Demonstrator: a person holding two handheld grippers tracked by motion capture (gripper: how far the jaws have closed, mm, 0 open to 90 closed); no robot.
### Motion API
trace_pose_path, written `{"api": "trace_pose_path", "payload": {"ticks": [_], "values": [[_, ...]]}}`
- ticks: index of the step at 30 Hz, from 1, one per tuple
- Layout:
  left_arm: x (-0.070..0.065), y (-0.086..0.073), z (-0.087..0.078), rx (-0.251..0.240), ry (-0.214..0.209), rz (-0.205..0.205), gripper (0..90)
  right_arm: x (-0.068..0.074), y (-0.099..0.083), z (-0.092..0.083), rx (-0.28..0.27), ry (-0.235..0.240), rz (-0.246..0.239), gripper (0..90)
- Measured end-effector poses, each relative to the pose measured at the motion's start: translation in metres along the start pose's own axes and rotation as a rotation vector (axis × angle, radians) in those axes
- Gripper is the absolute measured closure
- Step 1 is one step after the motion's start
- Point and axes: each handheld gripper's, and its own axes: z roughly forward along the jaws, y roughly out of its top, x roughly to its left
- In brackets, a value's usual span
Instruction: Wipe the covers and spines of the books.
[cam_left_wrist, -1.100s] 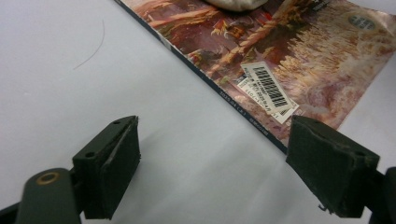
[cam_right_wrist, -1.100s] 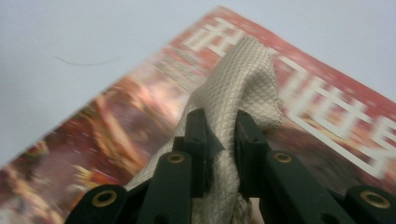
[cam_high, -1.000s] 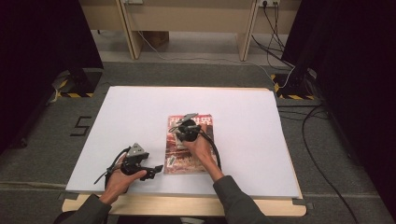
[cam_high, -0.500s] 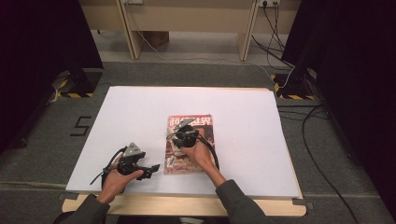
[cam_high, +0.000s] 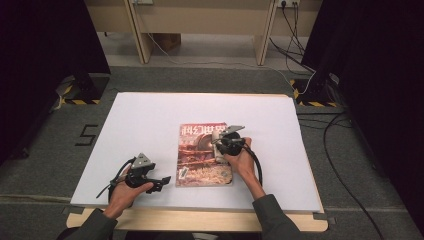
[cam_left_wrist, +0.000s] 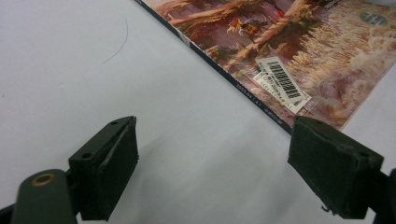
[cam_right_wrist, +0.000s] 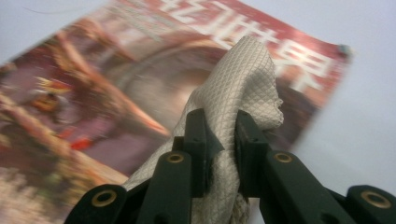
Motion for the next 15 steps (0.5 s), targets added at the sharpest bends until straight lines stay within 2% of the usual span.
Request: {"api": "trace_pose_path", "payload": {"ticks": [3, 6, 7, 11, 15], "values": [[-0.001, 0.0, 0.001, 0.0, -0.003, 0.005, 15.3, -0.006, -0.004, -0.003, -0.006, 0.002, 0.039, 78.1], [-0.001, 0.0, 0.001, 0.005, -0.005, 0.008, 15.3, -0.001, -0.002, -0.002, 0.001, -0.014, 0.018, 78.1], [-0.002, 0.0, 0.001, 0.004, -0.006, 0.008, 15.3, 0.002, -0.002, -0.001, -0.003, 0.001, 0.017, 78.1], [-0.002, 0.0, 0.001, 0.006, -0.008, 0.009, 15.3, 0.022, 0.003, 0.005, -0.005, 0.055, -0.015, 78.1], [-0.001, 0.0, 0.001, 0.003, -0.009, 0.009, 15.4, 0.048, 0.011, 0.01, -0.001, 0.111, -0.083, 78.1]]}}
